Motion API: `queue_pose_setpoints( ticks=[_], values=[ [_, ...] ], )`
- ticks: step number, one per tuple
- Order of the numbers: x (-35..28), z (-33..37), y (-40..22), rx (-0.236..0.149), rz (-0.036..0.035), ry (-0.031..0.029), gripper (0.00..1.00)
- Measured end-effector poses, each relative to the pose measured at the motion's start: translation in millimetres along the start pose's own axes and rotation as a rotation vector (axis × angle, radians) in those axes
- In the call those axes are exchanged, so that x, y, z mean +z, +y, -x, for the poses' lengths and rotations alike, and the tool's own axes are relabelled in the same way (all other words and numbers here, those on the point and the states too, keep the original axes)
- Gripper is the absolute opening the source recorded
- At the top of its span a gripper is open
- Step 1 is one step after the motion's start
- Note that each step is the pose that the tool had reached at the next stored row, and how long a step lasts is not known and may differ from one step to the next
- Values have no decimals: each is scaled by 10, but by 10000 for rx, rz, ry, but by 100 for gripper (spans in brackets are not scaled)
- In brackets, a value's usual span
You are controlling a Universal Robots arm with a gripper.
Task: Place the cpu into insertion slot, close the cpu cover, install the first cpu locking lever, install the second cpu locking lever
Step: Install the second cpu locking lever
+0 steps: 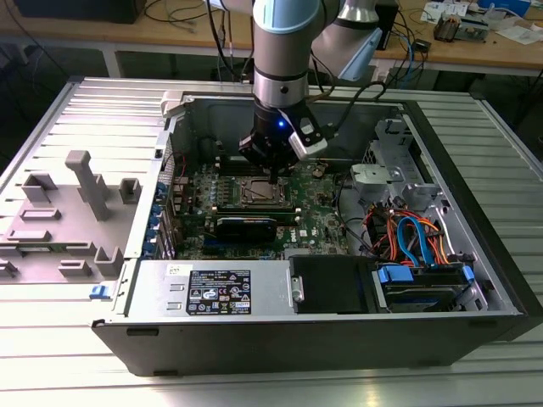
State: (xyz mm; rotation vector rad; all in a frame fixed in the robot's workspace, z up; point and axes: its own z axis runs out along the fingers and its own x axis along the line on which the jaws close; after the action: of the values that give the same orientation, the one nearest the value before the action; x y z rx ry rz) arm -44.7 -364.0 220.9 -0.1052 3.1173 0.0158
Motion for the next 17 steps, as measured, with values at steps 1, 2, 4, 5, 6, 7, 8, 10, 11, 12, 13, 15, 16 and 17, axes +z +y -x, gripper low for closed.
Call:
queue_pose_setpoints(
  ticks=[1, 2, 4, 5, 6, 7, 8, 10, 11, 12, 13, 15, 16, 17],
  values=[
    [-23, 1, 1, 0, 1, -1, 11],
    [-57, 2, 1, 0, 1, 0, 11],
    [-85, 2, 2, 0, 1, -1, 11],
    [-84, 2, 2, 0, 2, -2, 11],
    [-84, 3, 2, 0, 1, -1, 11],
    [-85, 2, 2, 0, 1, -2, 11],
    [-85, 2, 1, 1, -1, 0, 11],
    [-85, 2, -10, -2, 0, -1, 11],
    [-85, 1, -19, -1, 0, -2, 11],
    [-85, 0, -30, 0, 0, -1, 11],
    [-85, 0, -41, 0, 0, -1, 11],
    [-85, -3, -81, 0, 1, -1, 11],
    [-85, -5, -108, 0, 0, -1, 11],
    [-85, -6, -124, 0, 1, -1, 11]
  ],
)
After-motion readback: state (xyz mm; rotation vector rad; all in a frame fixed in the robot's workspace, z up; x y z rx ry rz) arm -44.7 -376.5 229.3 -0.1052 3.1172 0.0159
